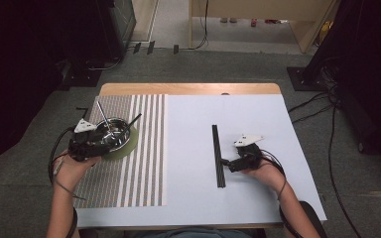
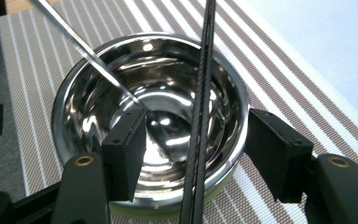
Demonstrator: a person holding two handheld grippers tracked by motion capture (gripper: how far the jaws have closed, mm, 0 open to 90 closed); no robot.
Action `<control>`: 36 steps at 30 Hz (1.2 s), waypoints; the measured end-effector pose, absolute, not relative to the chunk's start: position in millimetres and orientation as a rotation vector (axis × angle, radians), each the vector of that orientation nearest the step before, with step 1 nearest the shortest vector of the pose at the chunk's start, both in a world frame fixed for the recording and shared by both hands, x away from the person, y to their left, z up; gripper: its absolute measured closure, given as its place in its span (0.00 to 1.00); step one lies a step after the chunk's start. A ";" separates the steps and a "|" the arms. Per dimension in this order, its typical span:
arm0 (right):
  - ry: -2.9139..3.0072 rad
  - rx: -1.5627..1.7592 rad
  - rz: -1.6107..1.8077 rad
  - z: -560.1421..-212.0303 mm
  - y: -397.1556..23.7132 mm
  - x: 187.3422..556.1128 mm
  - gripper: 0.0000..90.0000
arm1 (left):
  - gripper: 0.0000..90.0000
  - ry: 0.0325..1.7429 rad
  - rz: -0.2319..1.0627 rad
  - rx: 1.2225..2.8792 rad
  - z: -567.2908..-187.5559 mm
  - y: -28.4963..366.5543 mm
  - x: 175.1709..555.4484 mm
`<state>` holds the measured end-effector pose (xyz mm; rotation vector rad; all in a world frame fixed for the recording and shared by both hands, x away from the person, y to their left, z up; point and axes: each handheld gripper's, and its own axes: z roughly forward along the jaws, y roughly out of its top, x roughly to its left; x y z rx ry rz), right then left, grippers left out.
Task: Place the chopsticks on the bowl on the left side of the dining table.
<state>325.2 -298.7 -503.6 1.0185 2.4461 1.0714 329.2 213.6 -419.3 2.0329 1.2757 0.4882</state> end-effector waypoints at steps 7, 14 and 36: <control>2.447 1.019 1.071 -503.6 -298.7 325.3 0.12 | 0.40 1.275 0.523 2.011 -421.7 219.6 314.9; 2.447 1.019 1.071 -503.6 -298.8 325.3 0.12 | 0.37 1.269 0.557 2.002 -430.8 224.0 301.7; 2.447 1.025 1.070 -503.4 -298.6 325.0 0.12 | 0.36 1.306 0.621 1.970 -443.9 238.9 291.2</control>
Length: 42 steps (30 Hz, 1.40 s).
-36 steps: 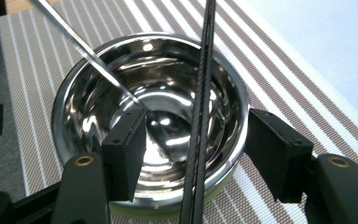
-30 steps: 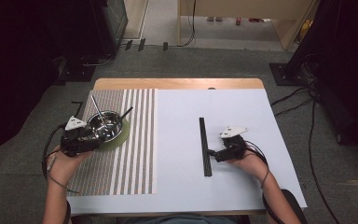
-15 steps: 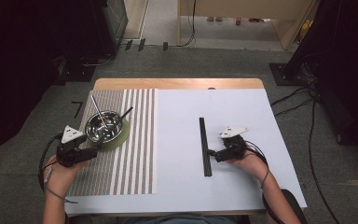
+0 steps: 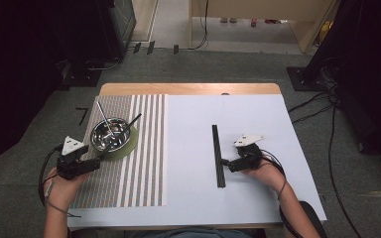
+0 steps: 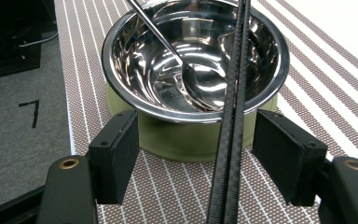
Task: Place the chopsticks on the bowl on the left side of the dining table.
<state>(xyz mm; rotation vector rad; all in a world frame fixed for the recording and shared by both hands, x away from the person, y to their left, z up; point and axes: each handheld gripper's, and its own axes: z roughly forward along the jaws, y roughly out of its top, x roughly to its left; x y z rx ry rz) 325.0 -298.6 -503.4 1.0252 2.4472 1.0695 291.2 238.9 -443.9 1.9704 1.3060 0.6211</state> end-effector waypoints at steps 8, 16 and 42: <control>2.447 1.024 1.070 -503.5 -298.6 325.1 0.12 | 0.35 1.312 0.628 1.971 -446.9 242.5 292.7; 2.447 1.024 1.070 -503.4 -298.6 325.0 0.12 | 0.36 1.329 0.623 1.958 -447.2 247.7 293.9; 2.445 1.026 1.072 -503.5 -298.5 324.9 0.12 | 0.36 1.394 0.646 1.906 -448.3 262.8 294.9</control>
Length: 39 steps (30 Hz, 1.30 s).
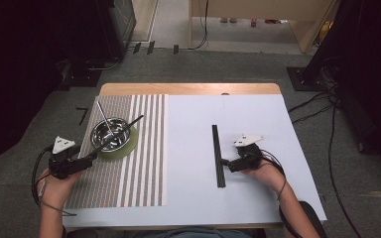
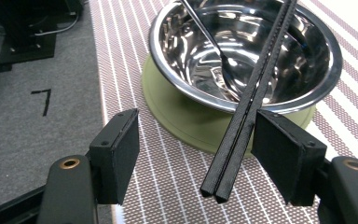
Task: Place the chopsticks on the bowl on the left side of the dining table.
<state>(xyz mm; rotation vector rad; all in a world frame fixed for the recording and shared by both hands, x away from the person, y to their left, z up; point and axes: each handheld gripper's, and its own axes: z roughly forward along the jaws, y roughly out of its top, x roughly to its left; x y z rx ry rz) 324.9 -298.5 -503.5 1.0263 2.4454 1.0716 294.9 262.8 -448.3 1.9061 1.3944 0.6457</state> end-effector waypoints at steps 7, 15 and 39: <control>2.446 1.021 1.072 -503.6 -298.5 325.2 0.12 | 0.36 1.411 0.658 1.892 -448.2 266.9 295.7; 2.445 1.023 1.074 -503.6 -298.4 325.2 0.12 | 0.37 1.412 0.664 1.909 -449.4 270.3 298.3; 2.446 1.024 1.072 -503.5 -298.5 325.1 0.12 | 0.39 1.475 0.714 1.816 -449.1 284.5 312.1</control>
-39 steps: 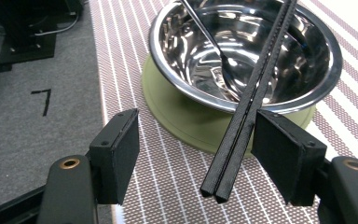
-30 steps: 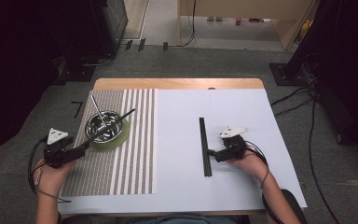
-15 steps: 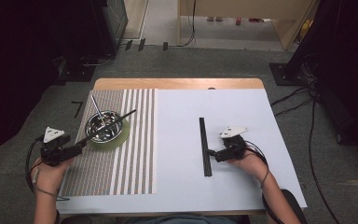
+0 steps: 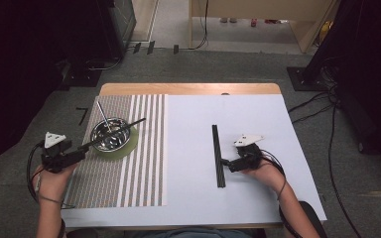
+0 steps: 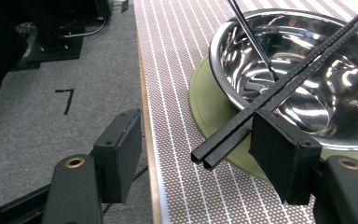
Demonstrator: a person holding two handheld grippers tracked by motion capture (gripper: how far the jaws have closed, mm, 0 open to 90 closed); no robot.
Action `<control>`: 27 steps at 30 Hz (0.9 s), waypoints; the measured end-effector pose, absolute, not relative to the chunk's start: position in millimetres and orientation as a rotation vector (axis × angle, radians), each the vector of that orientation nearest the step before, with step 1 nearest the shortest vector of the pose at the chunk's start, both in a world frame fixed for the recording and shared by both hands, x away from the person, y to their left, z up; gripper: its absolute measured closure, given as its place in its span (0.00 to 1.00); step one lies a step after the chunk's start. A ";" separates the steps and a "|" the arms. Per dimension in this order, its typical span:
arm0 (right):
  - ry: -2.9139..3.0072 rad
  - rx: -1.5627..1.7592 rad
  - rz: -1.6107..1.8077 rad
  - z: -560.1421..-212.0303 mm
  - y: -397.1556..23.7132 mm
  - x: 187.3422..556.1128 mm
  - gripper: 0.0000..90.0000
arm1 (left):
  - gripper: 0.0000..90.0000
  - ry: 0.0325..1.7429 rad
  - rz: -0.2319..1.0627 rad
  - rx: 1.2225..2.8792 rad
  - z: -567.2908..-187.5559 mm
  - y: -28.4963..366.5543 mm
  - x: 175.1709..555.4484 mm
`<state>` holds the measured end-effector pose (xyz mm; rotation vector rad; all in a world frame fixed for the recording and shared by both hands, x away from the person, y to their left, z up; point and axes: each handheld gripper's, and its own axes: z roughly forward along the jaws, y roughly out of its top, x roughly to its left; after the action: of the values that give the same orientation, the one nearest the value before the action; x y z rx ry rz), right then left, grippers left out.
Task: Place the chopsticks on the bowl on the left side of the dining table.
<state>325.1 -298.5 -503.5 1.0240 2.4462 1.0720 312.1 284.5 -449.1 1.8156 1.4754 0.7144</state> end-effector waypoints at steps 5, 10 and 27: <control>2.446 1.024 1.072 -503.5 -298.5 325.1 0.12 | 0.39 1.487 0.717 1.824 -452.2 286.6 316.6; 2.446 1.024 1.072 -503.5 -298.5 325.1 0.12 | 0.39 1.495 0.717 1.812 -453.1 289.6 320.6; 2.446 1.020 1.073 -503.6 -298.6 325.3 0.12 | 0.39 1.498 0.729 1.781 -453.9 298.3 337.9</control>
<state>325.3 -298.6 -503.6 1.0204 2.4456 1.0726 337.9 298.3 -453.9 1.7806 1.4981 0.7286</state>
